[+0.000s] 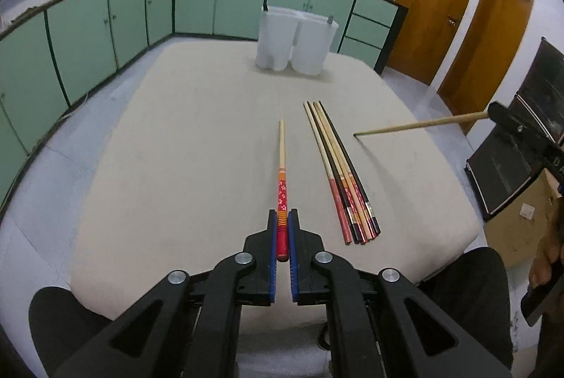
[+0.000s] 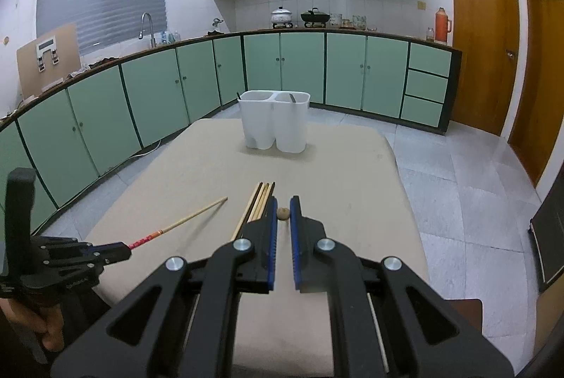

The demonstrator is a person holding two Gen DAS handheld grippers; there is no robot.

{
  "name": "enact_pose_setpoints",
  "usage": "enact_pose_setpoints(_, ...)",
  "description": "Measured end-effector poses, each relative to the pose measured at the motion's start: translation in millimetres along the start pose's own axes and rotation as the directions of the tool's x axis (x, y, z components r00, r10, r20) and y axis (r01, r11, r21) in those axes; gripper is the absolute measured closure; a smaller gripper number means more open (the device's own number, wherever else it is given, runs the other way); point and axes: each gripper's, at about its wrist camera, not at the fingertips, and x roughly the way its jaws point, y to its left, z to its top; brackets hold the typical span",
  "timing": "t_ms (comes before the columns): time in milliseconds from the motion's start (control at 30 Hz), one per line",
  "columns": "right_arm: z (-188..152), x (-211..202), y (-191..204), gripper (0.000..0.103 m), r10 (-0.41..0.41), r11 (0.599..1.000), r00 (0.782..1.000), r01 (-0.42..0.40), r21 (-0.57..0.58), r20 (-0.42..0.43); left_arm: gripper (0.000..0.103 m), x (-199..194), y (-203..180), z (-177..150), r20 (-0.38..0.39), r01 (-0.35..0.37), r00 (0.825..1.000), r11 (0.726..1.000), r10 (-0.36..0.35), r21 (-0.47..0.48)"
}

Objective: Organize utensils
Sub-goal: 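Lift both chopsticks and insert them upright into the white holder with both tools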

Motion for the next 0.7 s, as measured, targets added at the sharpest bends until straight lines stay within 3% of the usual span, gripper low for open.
enact_pose_setpoints(367,11.4,3.4,-1.9,0.097,0.014,1.0,1.0,-0.014,0.004,0.012,0.097,-40.8,-0.2,44.6,0.148,0.01,0.989,1.0,-0.014,0.023)
enact_pose_setpoints(533,39.6,11.6,-4.5,0.097,0.025,0.999,1.0,-0.024,-0.024,0.014,0.097,-46.7,-2.1,79.1,0.158,0.023,0.987,0.999,-0.029,0.041)
enact_pose_setpoints(700,79.9,29.2,-7.8,0.097,0.06,0.996,0.997,-0.062,-0.062,-0.038,0.097,-41.4,5.6,117.0,0.128,0.056,0.99,0.997,-0.062,0.048)
